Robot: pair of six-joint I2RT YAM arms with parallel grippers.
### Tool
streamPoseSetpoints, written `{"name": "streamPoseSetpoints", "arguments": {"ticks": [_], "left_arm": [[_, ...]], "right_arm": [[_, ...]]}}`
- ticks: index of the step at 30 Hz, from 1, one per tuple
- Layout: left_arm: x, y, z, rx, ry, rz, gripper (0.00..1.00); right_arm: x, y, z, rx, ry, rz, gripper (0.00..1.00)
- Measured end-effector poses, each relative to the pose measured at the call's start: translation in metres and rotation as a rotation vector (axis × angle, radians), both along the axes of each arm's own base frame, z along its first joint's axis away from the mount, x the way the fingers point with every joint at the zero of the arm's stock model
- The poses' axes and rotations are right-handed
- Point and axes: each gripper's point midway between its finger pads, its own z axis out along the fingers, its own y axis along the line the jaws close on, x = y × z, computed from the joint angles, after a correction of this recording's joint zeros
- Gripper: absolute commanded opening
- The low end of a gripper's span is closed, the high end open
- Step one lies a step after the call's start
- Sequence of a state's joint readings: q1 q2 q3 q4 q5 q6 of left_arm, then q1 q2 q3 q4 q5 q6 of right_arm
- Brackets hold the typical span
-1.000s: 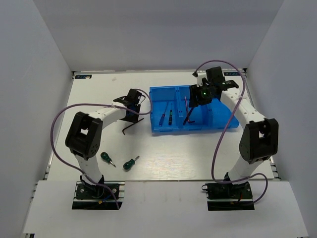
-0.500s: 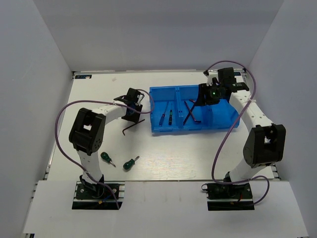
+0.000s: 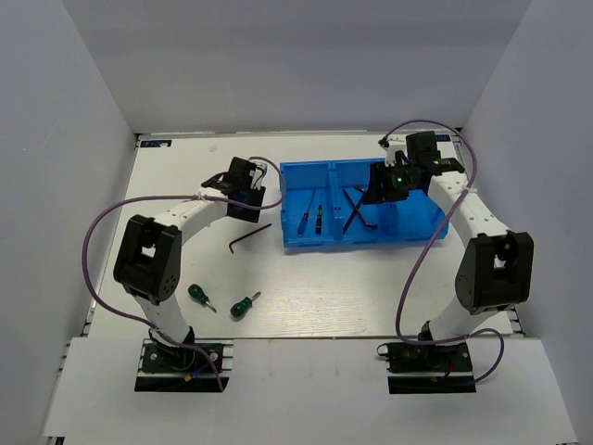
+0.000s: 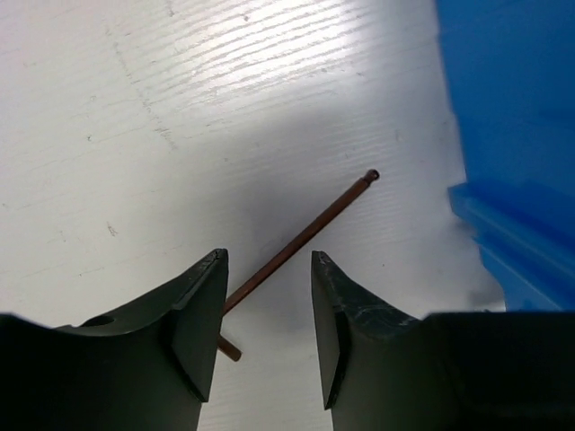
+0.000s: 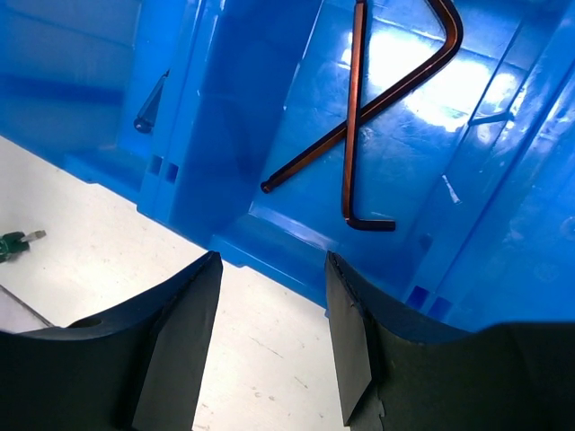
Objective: Sort the tools into containers
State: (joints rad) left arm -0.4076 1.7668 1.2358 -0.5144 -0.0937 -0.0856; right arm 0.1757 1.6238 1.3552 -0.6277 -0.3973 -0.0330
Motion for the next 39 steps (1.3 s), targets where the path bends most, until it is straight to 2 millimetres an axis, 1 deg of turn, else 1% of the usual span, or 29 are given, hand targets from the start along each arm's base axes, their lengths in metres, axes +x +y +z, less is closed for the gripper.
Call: {"name": "streamPoseSetpoints", "arguments": {"ticks": [2,7,9,13,19,21,22,26,27,29,31,32,35,38,39], "left_arm": [[-0.003,-0.002,0.001,-0.012,0.000,-0.017,0.51],[-0.018,-0.001,-0.012,-0.010,0.054,-0.047,0.51],[-0.021,0.000,-0.016,-0.005,0.070,-0.056,0.51],[-0.023,0.001,-0.026,0.010,0.093,-0.069,0.51],[-0.030,0.007,-0.052,0.057,0.163,-0.074,0.45],[-0.027,0.008,-0.051,0.067,0.157,-0.073,0.43],[-0.026,0.009,-0.051,0.072,0.155,-0.073,0.41],[-0.023,0.009,-0.051,0.079,0.154,-0.073,0.30],[-0.023,0.009,-0.051,0.081,0.152,-0.073,0.23],[-0.021,0.009,-0.051,0.086,0.148,-0.073,0.16],[-0.021,0.011,-0.052,0.094,0.148,-0.071,0.04],[-0.021,0.012,-0.052,0.099,0.146,-0.069,0.01],[-0.020,0.014,-0.051,0.108,0.144,-0.052,0.00],[-0.023,0.018,-0.049,0.115,0.160,-0.017,0.00],[-0.025,0.020,-0.048,0.115,0.170,-0.005,0.00]], "right_arm": [[-0.002,0.000,0.000,0.003,0.002,0.003,0.56],[-0.004,0.001,0.002,0.010,-0.002,0.010,0.56],[-0.005,0.002,0.003,0.014,-0.003,0.013,0.56],[-0.005,0.003,0.004,0.020,-0.003,0.017,0.56],[-0.006,0.002,0.008,0.022,-0.014,0.015,0.56],[-0.007,0.001,0.009,0.022,-0.017,0.014,0.56],[-0.008,0.001,0.009,0.023,-0.017,0.013,0.56],[-0.010,0.001,0.008,0.022,-0.013,0.013,0.56],[-0.010,0.000,0.008,0.022,-0.013,0.012,0.56],[-0.010,0.000,0.008,0.022,-0.014,0.011,0.56],[-0.009,-0.001,0.008,0.023,-0.014,0.008,0.56],[-0.009,-0.002,0.008,0.023,-0.014,0.007,0.56],[-0.008,-0.003,0.008,0.024,-0.013,0.003,0.56],[-0.009,-0.004,0.008,0.028,-0.014,0.007,0.61],[-0.009,-0.004,0.009,0.030,-0.018,0.016,0.61]]}}
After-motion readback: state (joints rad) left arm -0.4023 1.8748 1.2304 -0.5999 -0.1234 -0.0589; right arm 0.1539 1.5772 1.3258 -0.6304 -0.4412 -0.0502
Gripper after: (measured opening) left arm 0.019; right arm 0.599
